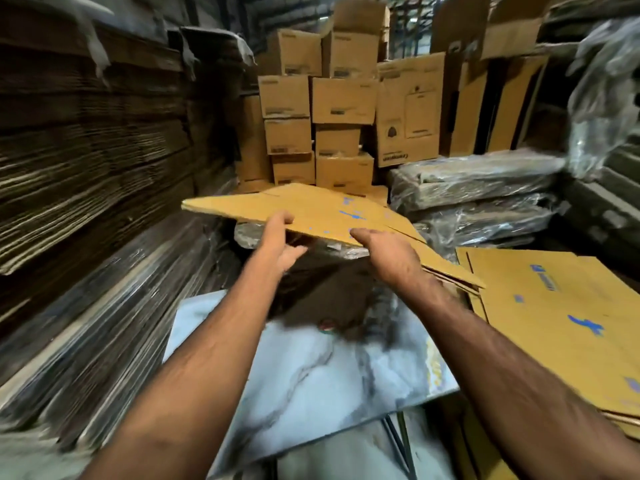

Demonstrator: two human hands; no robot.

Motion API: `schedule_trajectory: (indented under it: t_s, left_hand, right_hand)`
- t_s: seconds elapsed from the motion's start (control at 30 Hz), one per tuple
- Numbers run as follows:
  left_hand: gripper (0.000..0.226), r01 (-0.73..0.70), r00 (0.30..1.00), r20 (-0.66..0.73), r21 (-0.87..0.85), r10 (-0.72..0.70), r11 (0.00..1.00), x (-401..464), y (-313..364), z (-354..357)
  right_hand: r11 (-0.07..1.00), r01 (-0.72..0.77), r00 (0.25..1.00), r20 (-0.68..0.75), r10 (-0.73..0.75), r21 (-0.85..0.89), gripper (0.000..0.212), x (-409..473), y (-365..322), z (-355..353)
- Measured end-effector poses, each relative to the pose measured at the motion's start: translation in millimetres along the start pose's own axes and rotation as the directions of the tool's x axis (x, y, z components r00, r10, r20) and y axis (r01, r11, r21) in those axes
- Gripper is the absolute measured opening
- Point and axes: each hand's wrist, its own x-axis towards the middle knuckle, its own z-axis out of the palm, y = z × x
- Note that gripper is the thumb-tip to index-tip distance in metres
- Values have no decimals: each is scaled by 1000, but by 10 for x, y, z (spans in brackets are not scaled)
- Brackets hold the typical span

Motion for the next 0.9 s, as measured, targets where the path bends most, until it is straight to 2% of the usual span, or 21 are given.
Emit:
schedule_trajectory:
  t_s: [0.1,0.17,0.2,0.27,0.33,0.37,0.4,0.43,0.47,0.5,0.53,0.57,0.6,0.63,0.67,0.7,0.73,0.77,0.83,0.9]
  left_hand:
    - [6,85,993,-85,-25,-87,996,-48,-386,-194]
    - [9,130,986,-103,-46,-134,990,-136,-667,-224]
    - [10,154,980,-118,-82,-163,985,-157,-813,-229]
    - [12,179,965,-163,-153,-203,972,-222,-1063,-237]
    - [19,186,957,-187,-195,-223,963,-274,-1218,-235]
    - [17,186,953,-201,-201,-227,962,-289,-1269,-233]
    - [11,190,952,-200,-211,-232,959,-296,-1314,-217]
    - [7,199,949,-200,-213,-242,956,-315,-1336,-192]
    - [9,203,947,-201,-225,-250,953,-330,-1358,-171]
    - [12,207,946,-202,-225,-253,952,-359,-1363,-140]
    - [12,209,947,-195,-231,-256,950,-386,-1363,-113]
    - [13,210,948,-191,-228,-255,951,-415,-1370,-93]
    - [13,208,951,-183,-225,-251,952,-433,-1392,-86]
    - [14,211,950,-186,-213,-252,954,-455,-1419,-85]
    - [14,217,950,-181,-196,-253,956,-486,-1443,-85]
    - [14,222,950,-180,-185,-255,957,-508,-1467,-91]
    - [13,222,951,-176,-181,-254,958,-517,-1493,-118]
    - [11,219,953,-171,-178,-249,959,-532,-1506,-167]
    - [9,190,961,-165,-200,-224,961,-522,-1530,-324]
    - [13,143,963,-190,-250,-193,958,-502,-1575,-548]
  right_hand:
    - [999,48,996,70,-47,-12,75,-278,296,198]
    - [999,20,993,118,-16,-39,65,-452,460,319]
    - [997,-5,995,98,12,-71,58,-533,528,367]
    - [991,-20,995,-99,6,-133,49,-696,600,436]
    - [991,27,913,-400,-76,-128,26,-895,620,544]
    - [992,84,876,-468,-120,-99,14,-1001,621,607]
    - [994,101,883,-455,-114,-51,21,-1110,619,688]
    - [997,61,920,-389,-40,43,34,-1219,603,763]
    - [981,-57,949,-294,111,184,45,-1306,602,848]
    - [911,-207,933,-209,294,357,54,-1359,603,904]
    - [763,-359,872,-100,480,537,63,-1374,604,902]
    - [533,-466,777,38,628,706,73,-1347,618,891]
    - [229,-505,678,218,702,832,80,-1296,638,854]
    - [-82,-470,612,391,688,879,79,-1232,675,811]
    - [-333,-401,587,519,622,853,75,-1175,720,758]
    - [-497,-348,590,598,542,795,67,-1122,784,724]
    - [-584,-337,596,647,475,739,55,-1081,838,693]
    - [-623,-350,605,676,420,700,42,-1055,880,675]
    - [-606,-386,605,687,403,696,27,-1013,957,676]
    - [-557,-385,606,657,448,735,27,-991,1020,663]
